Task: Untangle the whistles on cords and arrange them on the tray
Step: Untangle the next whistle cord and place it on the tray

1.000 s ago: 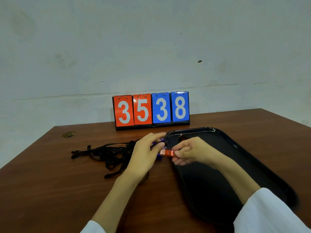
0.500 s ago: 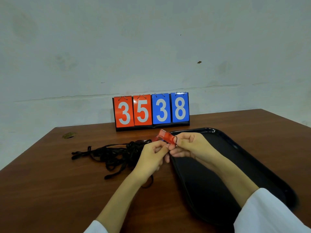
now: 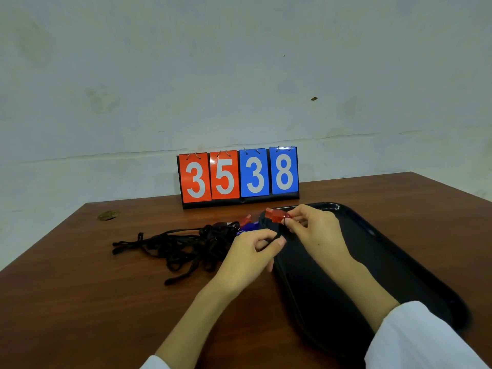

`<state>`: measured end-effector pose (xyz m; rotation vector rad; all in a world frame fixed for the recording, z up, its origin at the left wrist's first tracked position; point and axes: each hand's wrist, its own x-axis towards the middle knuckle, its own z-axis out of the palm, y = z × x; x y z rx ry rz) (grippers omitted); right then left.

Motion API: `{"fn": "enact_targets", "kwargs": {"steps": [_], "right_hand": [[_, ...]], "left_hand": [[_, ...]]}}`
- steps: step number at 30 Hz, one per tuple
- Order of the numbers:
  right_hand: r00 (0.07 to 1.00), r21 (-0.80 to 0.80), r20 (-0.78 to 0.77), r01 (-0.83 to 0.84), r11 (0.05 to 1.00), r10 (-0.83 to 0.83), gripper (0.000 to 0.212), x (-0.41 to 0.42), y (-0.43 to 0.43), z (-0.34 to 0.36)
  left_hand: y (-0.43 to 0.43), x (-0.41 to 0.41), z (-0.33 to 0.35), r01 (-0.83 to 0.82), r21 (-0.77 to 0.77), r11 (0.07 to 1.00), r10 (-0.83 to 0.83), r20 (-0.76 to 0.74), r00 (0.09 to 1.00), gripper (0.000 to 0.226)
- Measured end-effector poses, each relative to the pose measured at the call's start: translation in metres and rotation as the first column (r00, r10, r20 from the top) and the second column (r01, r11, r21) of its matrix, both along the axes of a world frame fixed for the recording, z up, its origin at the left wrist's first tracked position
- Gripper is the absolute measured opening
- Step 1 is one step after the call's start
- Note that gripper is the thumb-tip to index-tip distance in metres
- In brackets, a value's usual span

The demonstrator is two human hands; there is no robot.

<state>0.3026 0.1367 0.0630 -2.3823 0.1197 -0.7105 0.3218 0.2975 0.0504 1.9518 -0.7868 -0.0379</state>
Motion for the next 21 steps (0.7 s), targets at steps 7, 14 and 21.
{"fn": "enact_targets", "kwargs": {"steps": [7,14,21], "right_hand": [[0.961,-0.099,-0.208,-0.206,0.974,0.182,0.023,0.001,0.001,0.003],[0.829,0.322,-0.306,-0.372,0.87,0.468,0.008,-0.002,0.004,0.005],[0.585,0.669,-0.342,-0.397,0.628,0.735,0.011,-0.012,0.003,0.017]], "left_hand": [[0.01,0.008,-0.002,-0.225,0.036,0.974,0.193,0.394,0.898,0.014],[0.015,0.016,-0.002,-0.269,-0.019,0.963,0.249,0.452,0.857,0.017],[0.021,0.021,0.003,-0.139,-0.137,0.981,0.145,0.035,0.989,0.024]]}}
